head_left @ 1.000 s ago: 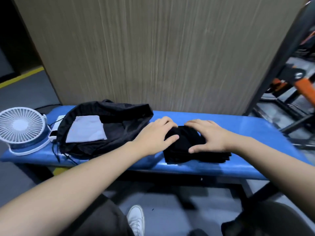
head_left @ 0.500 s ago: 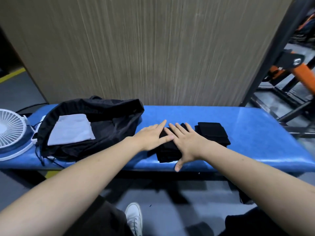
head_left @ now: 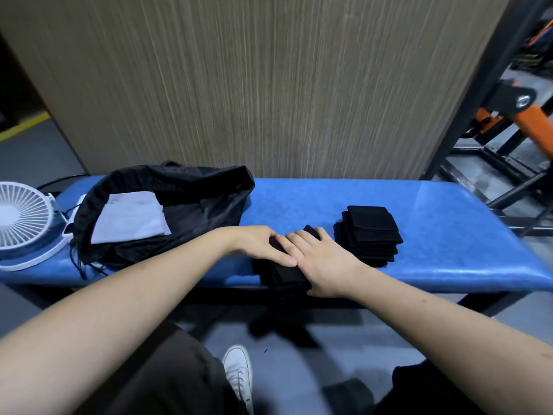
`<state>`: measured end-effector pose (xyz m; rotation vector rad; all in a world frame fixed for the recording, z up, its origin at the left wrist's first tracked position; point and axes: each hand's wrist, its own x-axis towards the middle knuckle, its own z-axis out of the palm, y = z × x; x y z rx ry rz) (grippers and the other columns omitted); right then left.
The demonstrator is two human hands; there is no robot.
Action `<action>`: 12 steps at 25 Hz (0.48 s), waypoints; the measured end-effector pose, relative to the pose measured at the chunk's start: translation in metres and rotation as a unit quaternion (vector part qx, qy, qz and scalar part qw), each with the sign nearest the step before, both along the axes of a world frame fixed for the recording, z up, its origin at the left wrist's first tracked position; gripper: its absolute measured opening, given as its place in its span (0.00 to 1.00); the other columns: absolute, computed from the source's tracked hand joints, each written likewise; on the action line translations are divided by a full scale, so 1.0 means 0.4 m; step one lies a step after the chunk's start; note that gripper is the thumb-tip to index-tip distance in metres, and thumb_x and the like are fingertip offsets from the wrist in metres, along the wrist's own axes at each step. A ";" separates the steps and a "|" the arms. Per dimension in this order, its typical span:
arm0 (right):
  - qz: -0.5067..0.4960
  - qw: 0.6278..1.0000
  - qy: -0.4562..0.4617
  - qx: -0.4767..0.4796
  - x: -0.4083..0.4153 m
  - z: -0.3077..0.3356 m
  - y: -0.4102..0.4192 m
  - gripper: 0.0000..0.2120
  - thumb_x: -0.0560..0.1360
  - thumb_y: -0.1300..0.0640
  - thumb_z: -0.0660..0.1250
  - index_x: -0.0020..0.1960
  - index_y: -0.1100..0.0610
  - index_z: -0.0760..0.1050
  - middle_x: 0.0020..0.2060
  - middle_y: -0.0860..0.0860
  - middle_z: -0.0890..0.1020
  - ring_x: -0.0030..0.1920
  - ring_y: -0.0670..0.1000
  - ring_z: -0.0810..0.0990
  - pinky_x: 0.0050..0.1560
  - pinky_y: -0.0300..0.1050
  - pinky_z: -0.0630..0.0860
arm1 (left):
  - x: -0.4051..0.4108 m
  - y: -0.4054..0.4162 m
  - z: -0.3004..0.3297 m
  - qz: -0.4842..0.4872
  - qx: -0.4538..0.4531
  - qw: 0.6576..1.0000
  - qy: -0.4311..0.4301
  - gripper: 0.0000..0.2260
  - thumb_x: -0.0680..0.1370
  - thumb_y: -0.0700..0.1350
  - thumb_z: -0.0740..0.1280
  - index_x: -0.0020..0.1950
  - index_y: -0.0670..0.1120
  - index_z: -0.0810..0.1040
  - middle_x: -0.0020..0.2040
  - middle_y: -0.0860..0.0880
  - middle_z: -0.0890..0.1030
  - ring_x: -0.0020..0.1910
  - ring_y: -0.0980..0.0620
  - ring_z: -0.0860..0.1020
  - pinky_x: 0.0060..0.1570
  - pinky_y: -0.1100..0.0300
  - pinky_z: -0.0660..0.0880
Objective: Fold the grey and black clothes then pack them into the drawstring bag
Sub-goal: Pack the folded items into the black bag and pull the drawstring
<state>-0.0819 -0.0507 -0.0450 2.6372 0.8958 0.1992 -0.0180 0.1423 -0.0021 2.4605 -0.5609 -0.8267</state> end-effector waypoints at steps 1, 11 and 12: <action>0.017 1.000 -0.007 0.006 -0.003 0.006 0.003 0.49 0.69 0.41 0.68 0.78 0.64 0.51 0.63 0.58 0.72 0.61 0.61 0.73 0.60 0.60 0.69 | 0.002 0.007 0.006 0.003 -0.005 0.999 0.035 0.23 0.67 0.64 0.77 0.55 0.53 0.81 0.53 0.54 0.84 0.56 0.55 0.80 0.61 0.58 0.75; 0.116 0.986 -0.115 0.038 0.039 0.126 0.040 0.41 0.70 0.53 0.69 0.78 0.60 0.58 0.76 0.59 0.64 0.76 0.61 0.63 0.71 0.66 0.62 | -0.049 0.113 0.064 0.141 -0.294 0.929 0.175 0.19 0.73 0.46 0.71 0.61 0.39 0.80 0.60 0.39 0.82 0.62 0.42 0.79 0.67 0.50 0.69; 0.111 0.987 -0.107 0.055 0.045 0.139 0.054 0.45 0.67 0.52 0.72 0.79 0.59 0.57 0.77 0.58 0.62 0.77 0.60 0.60 0.71 0.67 0.61 | -0.056 0.132 0.074 0.163 -0.320 0.919 0.163 0.16 0.73 0.46 0.71 0.59 0.41 0.81 0.59 0.39 0.82 0.59 0.43 0.80 0.65 0.50 0.70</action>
